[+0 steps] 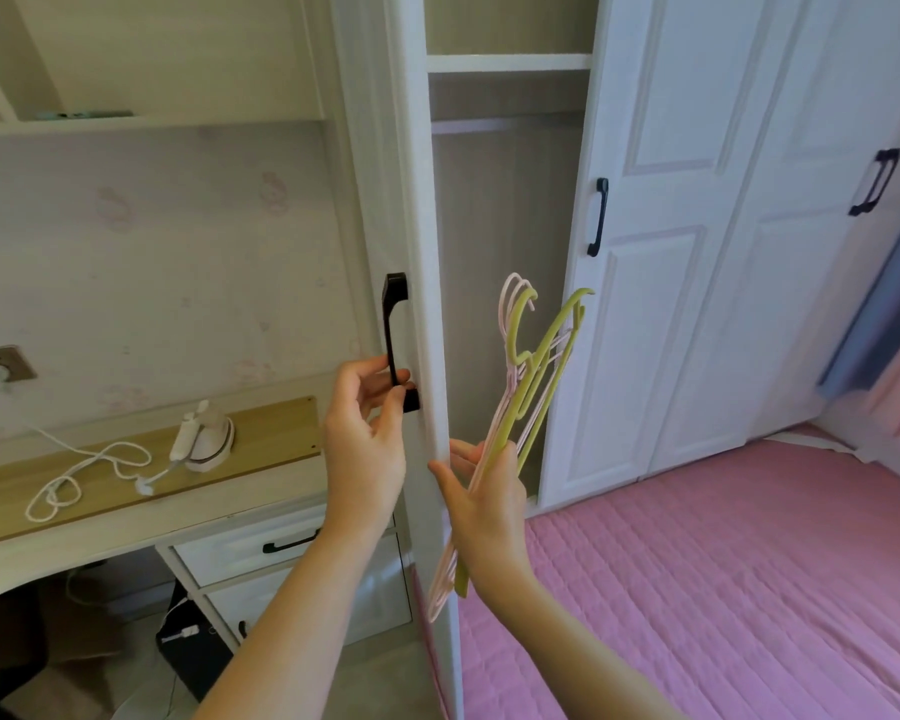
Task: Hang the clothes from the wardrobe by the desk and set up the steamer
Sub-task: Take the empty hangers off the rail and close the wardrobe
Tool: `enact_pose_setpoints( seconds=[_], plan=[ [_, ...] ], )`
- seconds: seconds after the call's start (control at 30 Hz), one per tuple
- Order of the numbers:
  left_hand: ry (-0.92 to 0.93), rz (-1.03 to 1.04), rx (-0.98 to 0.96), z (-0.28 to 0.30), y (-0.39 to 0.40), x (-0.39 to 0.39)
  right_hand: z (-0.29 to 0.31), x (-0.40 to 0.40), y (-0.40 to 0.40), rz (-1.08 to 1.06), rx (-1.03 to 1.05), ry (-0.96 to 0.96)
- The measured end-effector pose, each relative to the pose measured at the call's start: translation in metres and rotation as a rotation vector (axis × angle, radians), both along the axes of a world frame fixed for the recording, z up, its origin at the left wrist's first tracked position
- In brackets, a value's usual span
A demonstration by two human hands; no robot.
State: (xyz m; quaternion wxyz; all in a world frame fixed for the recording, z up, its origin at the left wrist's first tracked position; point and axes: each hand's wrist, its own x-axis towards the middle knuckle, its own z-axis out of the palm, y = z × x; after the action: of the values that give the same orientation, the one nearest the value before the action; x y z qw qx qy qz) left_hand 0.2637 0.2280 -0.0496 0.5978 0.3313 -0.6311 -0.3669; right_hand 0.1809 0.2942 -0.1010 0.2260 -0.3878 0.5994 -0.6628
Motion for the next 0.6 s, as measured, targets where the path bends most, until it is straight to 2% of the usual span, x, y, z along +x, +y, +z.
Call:
enact_pose_setpoints(
  seconds=[0.23, 0.6],
  plan=[
    [-0.034, 0.074, -0.092, -0.004, 0.013, -0.048, -0.005, -0.039, 0.004, -0.074, 0.022, 0.048],
    [-0.18, 0.04, -0.18, 0.003, 0.005, -0.115, -0.007, -0.109, -0.003, -0.241, 0.043, 0.059]
  ],
)
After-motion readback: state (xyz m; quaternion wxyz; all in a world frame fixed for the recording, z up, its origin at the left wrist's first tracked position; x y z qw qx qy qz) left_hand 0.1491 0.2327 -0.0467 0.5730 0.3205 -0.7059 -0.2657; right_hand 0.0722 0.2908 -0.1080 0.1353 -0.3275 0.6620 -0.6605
